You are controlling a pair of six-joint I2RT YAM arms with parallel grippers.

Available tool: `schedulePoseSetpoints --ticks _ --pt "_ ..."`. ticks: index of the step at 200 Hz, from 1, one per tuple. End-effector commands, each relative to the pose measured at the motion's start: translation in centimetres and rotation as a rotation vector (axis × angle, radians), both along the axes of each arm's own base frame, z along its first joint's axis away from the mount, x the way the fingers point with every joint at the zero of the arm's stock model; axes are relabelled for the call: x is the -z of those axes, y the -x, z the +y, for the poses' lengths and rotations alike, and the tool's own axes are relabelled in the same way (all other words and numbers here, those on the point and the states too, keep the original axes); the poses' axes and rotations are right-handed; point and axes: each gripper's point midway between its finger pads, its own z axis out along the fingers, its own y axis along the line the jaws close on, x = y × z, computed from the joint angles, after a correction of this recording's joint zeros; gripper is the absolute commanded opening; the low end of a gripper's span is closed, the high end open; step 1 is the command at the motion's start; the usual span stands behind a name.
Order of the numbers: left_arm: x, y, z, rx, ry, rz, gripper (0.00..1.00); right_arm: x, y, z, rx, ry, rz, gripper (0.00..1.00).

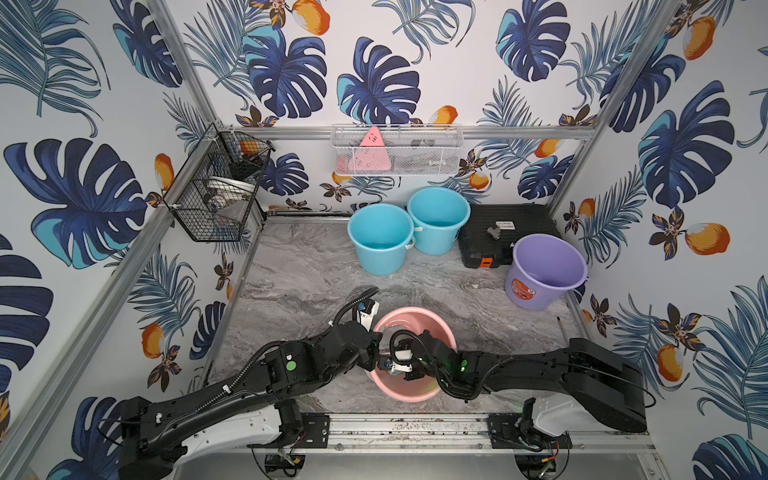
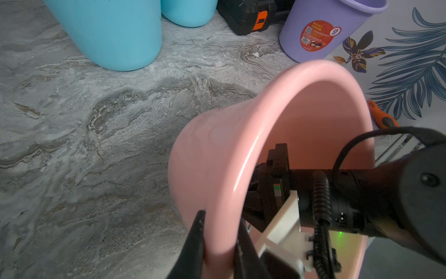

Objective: Wipe the inside of the bucket with a cloth
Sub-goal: Wipe the dirt from the inside of the bucket.

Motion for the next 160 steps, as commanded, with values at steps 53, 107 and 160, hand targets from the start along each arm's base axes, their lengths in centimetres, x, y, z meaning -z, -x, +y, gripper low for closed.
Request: schedulePoseSetpoints --ticks 53,107,160 --pt "0.5 0.2 0.5 -0.014 -0.014 0.012 0.0 -4.3 -5.1 -1.4 0.198 0.024 -0.397 0.0" --pt "0.2 0.0 1.6 -0.05 -0.039 -0.006 0.0 -2.3 -4.7 -5.8 0.251 0.286 -0.324 0.0" --pt "0.2 -0.1 2.0 -0.058 -0.065 -0.015 0.0 0.5 -1.5 -10.7 0.292 0.517 -0.045 0.0"
